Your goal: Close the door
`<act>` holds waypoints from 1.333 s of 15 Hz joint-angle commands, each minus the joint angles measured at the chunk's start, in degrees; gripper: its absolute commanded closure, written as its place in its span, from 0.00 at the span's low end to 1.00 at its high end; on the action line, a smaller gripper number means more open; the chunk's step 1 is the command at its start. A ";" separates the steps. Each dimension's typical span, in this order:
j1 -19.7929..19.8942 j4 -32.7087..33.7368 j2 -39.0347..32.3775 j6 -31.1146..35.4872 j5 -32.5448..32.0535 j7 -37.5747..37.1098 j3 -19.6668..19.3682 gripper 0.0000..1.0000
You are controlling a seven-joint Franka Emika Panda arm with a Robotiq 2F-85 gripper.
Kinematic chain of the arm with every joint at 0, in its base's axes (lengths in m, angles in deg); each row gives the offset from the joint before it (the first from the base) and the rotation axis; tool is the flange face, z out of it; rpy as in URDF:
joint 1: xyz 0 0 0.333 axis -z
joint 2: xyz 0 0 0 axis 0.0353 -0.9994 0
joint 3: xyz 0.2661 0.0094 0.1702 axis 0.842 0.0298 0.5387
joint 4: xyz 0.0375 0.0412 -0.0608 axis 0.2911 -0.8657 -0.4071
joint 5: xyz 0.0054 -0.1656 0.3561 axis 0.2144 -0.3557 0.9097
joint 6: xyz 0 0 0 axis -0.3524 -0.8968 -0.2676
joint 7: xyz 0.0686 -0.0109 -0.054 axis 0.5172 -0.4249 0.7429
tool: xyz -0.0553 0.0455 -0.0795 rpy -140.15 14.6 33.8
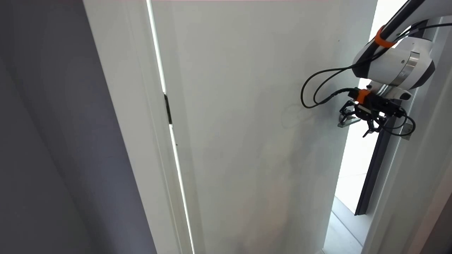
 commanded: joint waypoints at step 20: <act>0.84 -8.87 10.67 -12.23 -27.81 -29.61 -4.90 0.00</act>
